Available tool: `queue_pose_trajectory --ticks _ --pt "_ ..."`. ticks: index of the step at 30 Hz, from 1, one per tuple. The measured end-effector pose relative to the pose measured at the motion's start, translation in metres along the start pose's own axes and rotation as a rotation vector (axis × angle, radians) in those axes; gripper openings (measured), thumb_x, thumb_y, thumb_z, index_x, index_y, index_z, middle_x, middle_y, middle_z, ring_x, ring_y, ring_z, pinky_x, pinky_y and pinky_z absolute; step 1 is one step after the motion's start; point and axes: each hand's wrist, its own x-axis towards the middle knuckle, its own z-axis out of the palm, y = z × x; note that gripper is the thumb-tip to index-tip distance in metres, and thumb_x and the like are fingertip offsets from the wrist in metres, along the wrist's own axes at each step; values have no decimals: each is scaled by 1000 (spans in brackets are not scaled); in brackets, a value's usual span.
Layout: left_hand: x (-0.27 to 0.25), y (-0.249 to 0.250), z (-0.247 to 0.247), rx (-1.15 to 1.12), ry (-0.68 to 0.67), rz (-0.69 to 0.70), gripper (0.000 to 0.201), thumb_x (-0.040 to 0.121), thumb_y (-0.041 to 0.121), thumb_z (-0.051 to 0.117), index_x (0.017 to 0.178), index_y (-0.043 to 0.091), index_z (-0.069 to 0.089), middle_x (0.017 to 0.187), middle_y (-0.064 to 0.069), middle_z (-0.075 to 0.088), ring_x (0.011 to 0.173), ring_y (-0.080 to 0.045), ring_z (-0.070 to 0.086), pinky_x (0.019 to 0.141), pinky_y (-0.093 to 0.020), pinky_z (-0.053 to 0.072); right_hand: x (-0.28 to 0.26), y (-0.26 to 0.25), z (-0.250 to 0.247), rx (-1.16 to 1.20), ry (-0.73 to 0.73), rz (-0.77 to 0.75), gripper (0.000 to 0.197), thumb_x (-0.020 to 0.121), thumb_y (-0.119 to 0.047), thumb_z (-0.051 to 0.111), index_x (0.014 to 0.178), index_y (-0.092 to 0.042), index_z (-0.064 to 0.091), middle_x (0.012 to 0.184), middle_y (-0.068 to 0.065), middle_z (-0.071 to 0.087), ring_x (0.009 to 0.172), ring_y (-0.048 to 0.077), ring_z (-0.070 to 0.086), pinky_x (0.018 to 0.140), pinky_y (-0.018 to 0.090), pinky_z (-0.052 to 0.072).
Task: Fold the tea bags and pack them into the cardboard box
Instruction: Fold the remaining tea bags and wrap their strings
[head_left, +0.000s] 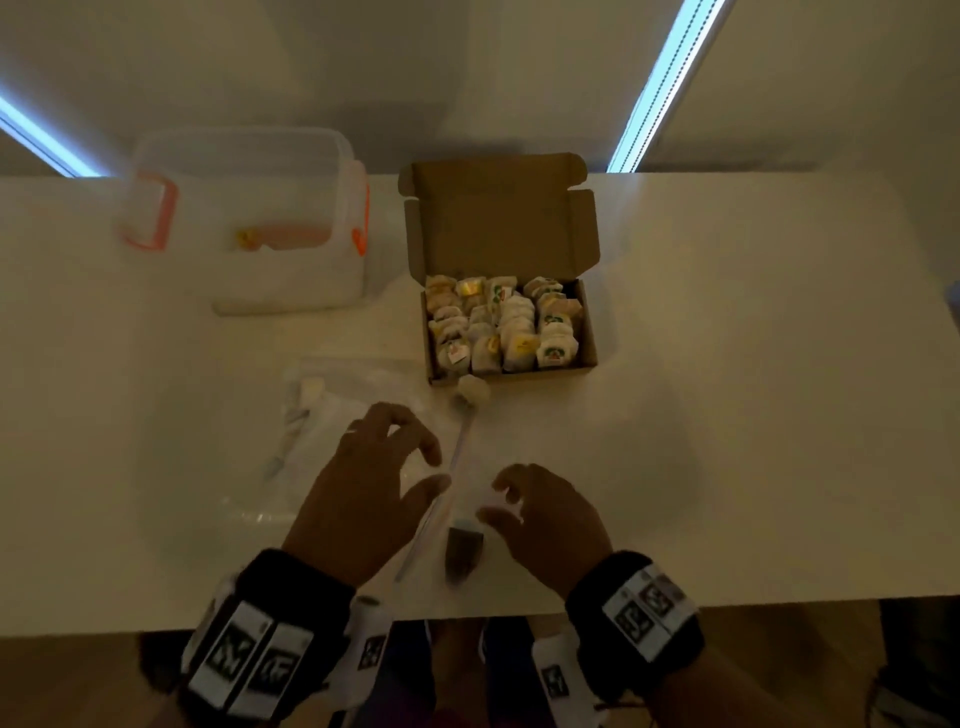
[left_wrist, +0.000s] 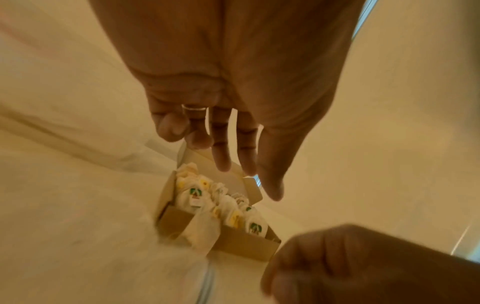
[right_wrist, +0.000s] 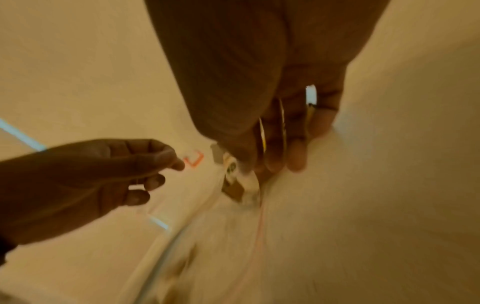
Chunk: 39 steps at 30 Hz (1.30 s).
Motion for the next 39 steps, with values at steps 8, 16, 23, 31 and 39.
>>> queue_pose_trajectory --ticks 8,16,23,31,39 --pt "-43 -38 17 1 -56 -169 24 87 41 75 96 36 53 119 14 43 107 -18 49 84 -31 40 7 -15 45 -173 -174 14 20 98 -43 53 101 -23 51 109 1 51 105 26 54 84 36 43" --pt "-18 7 37 14 -31 -106 38 89 26 72 119 26 49 123 7 46 106 -16 50 78 -21 36 -1 -12 34 176 -85 26 18 90 -31 63 79 -26 50 90 -3 62 83 18 63 76 36 53" --pt "-9 -14 22 33 63 -96 29 85 -8 56 86 16 73 116 -3 61 100 -23 59 75 -24 37 -1 -25 4 678 98 171 12 92 0 57 85 -7 51 89 8 71 73 16 72 62 34 58" --pt "-17 -11 25 136 -72 -117 24 101 23 55 121 25 67 133 11 50 117 -15 52 88 -24 45 96 -42 -3 545 196 408 52 79 -62 69 112 -22 66 104 5 71 92 28 69 81 40 57" --pt "-19 -23 6 72 191 -102 21 86 2 68 95 19 75 108 4 65 86 -24 67 69 -33 53 77 -30 -27 786 436 294 31 83 -41 60 98 -14 66 93 6 68 88 29 66 80 47 59"
